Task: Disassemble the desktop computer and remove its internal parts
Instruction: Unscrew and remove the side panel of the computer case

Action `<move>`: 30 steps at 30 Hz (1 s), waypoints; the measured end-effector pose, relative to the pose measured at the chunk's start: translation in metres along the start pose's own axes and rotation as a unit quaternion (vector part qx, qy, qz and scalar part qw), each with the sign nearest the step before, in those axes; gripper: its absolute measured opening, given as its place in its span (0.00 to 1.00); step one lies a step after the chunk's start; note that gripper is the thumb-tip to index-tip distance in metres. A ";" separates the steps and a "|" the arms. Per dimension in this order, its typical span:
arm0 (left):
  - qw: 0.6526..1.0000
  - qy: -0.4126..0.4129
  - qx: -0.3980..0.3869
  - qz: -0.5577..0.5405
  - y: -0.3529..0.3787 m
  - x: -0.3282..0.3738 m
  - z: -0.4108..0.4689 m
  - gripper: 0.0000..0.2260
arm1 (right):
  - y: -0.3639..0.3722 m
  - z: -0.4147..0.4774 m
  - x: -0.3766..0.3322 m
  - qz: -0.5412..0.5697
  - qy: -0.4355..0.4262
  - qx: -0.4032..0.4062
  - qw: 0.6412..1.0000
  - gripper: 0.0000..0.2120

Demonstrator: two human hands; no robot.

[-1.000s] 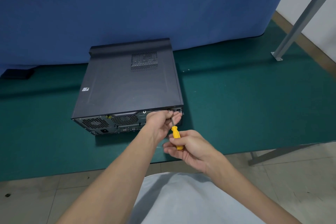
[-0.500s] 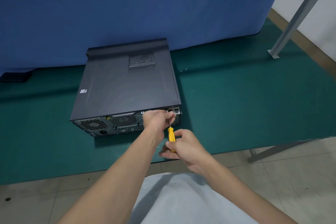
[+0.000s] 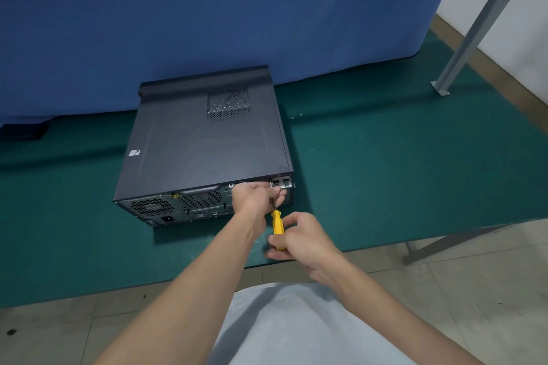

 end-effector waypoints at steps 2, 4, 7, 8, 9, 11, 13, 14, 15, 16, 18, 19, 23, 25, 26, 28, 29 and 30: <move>1.000 0.002 0.014 0.002 0.004 -0.001 -0.001 0.06 | -0.002 0.000 -0.001 0.031 0.008 -0.015 0.999 0.12; 1.000 -0.008 0.002 -0.014 0.006 0.001 -0.002 0.06 | -0.007 0.000 -0.004 0.142 0.057 -0.084 0.985 0.09; 0.997 -0.034 -0.050 -0.049 0.004 0.003 -0.002 0.06 | -0.013 -0.003 -0.006 0.257 0.100 -0.154 0.949 0.10; 0.996 -0.036 -0.060 -0.051 0.002 0.003 -0.002 0.05 | -0.012 -0.002 -0.005 0.249 0.087 -0.135 0.955 0.10; 0.997 -0.032 -0.058 -0.045 0.001 0.002 -0.003 0.05 | -0.009 -0.003 -0.003 0.216 0.064 -0.099 0.969 0.10; 1.000 -0.004 -0.027 -0.011 0.000 0.002 -0.002 0.07 | -0.002 -0.004 0.000 0.100 0.006 -0.014 0.995 0.09; 0.999 0.023 0.007 0.023 0.000 0.002 0.001 0.08 | 0.004 -0.003 0.003 0.021 -0.026 0.023 0.999 0.08; 0.999 0.025 0.015 0.026 0.001 0.003 0.001 0.07 | 0.004 -0.003 0.003 0.024 -0.025 0.019 0.999 0.07; 1.000 0.019 0.014 0.019 0.001 0.003 0.001 0.07 | 0.003 -0.003 0.002 0.064 -0.010 -0.004 0.998 0.04; 1.000 0.009 0.005 0.003 0.002 0.004 0.000 0.07 | 0.001 -0.004 -0.001 0.131 0.018 -0.038 0.990 0.03; 0.998 -0.016 -0.028 -0.045 0.001 0.005 -0.002 0.09 | -0.003 -0.007 -0.006 0.255 0.077 -0.115 0.957 0.06; 0.997 -0.025 -0.044 -0.061 0.001 0.005 -0.002 0.09 | -0.005 -0.008 -0.007 0.264 0.080 -0.127 0.953 0.07; 0.997 -0.025 -0.052 -0.054 -0.002 0.005 -0.005 0.07 | 0.003 -0.008 -0.003 0.120 0.013 -0.019 0.992 0.06; 0.999 -0.014 -0.026 -0.028 -0.002 0.004 -0.005 0.07 | 0.009 -0.006 0.000 0.061 -0.011 0.010 0.998 0.08; 1.000 -0.011 -0.015 -0.021 -0.001 0.003 -0.005 0.08 | 0.010 -0.006 0.000 0.056 -0.011 0.012 0.998 0.08; 0.999 -0.018 -0.019 -0.033 0.001 0.003 -0.003 0.08 | 0.007 -0.004 -0.001 0.092 0.015 -0.022 0.995 0.06; 0.998 -0.023 -0.030 -0.041 0.002 0.003 -0.003 0.09 | 0.004 -0.005 -0.003 0.128 0.044 -0.057 0.989 0.06; 0.997 -0.028 -0.044 -0.049 0.002 0.004 -0.003 0.09 | 0.000 -0.006 -0.004 0.167 0.075 -0.093 0.979 0.08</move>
Point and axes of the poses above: each hand's wrist, its own z-axis towards the middle knuckle, its own y-axis out of the palm, x = y × z, the point moved 1 cm from there along z, towards the middle knuckle, and after that the axes turned 5 degrees about x, right-handed, at the moved point
